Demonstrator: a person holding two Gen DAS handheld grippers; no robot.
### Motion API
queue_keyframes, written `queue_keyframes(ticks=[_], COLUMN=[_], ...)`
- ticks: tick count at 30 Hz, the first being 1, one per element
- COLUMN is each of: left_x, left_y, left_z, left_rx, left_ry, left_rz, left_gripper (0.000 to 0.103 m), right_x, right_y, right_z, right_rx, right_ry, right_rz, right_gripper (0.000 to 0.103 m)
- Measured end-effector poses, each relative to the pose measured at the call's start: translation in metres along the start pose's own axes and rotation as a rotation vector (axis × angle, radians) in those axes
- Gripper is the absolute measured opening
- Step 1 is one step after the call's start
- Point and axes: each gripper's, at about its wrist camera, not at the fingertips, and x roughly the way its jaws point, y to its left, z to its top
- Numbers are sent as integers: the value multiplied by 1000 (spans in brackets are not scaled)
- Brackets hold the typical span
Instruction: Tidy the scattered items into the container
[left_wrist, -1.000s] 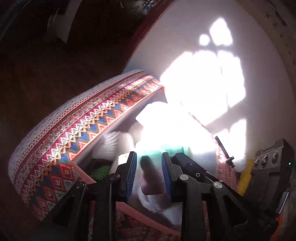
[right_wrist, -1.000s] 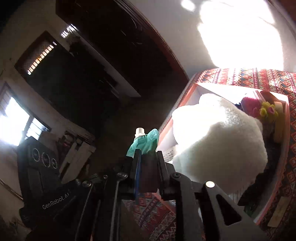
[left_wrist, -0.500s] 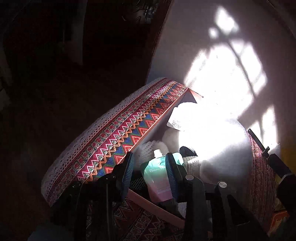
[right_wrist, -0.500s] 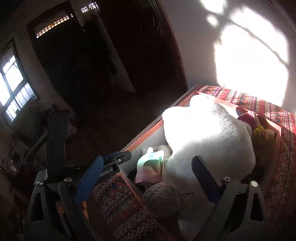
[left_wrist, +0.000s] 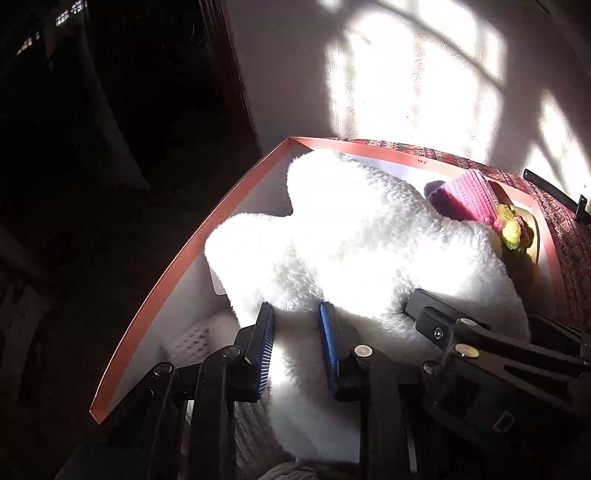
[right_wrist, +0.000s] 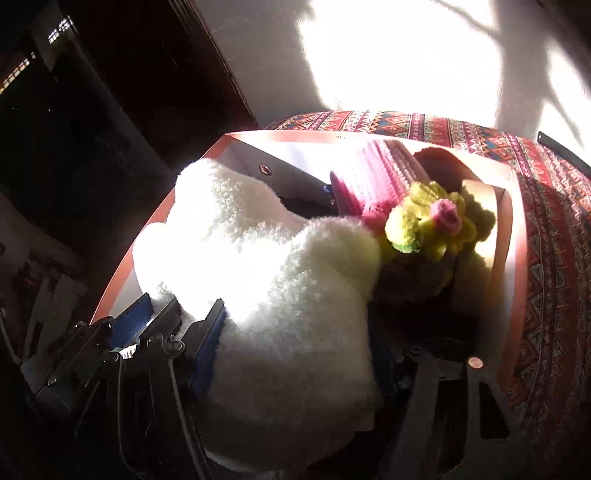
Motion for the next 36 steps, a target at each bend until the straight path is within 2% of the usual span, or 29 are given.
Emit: queue_keyframes(ticks=[3,5,6,7,8,9,12,15,19,23,27,32,36], left_x=[9,2,-9,-21,-40,-55,-131,-202,-262,-326,-379,-433,-463], left_y=[7,11,13,20,28,36,45,39,26,18,20,21,18], left_z=[8,13,19,24,29,31,17,-22,-83,-151,-204,-257,-286], left_rx=[-16,-30,-42,-65,-100,-130,-157,-139,-84,-43,-73,-96,-93], left_ry=[16,-11,-35,-51,-62,-73,-195,-288,-299,-338,-375,-381,-388], left_rz=[-16,-24,-33,-44,-60,-62,-20,53,108,86,85,24,23], left_gripper=[19,20,27,32,48,69,103,103,103,103,103,103,103], right_x=[-1,-5,-12,-23,-40,-61,-139,-208,-272,-315,-350,-383,-418], right_y=[3,-2,-6,-9,-9,-8,0,11,27,43,40,34,42], right_z=[7,8,8,9,8,4,-18,-55,-103,-159,-212,-270,-308], right_rx=[-2,44,69,87,103,116,102,29,-124,-266,-295,-326,-368], right_ry=[11,6,-3,-17,-38,-65,-162,-235,-308,-343,-359,-349,-364], right_rz=[-30,-31,-3,46,70,71,143,131,47,-39,-94,-132,-153], right_gripper=[76,87,96,96,97,99,102,102,102,102,102,102,102])
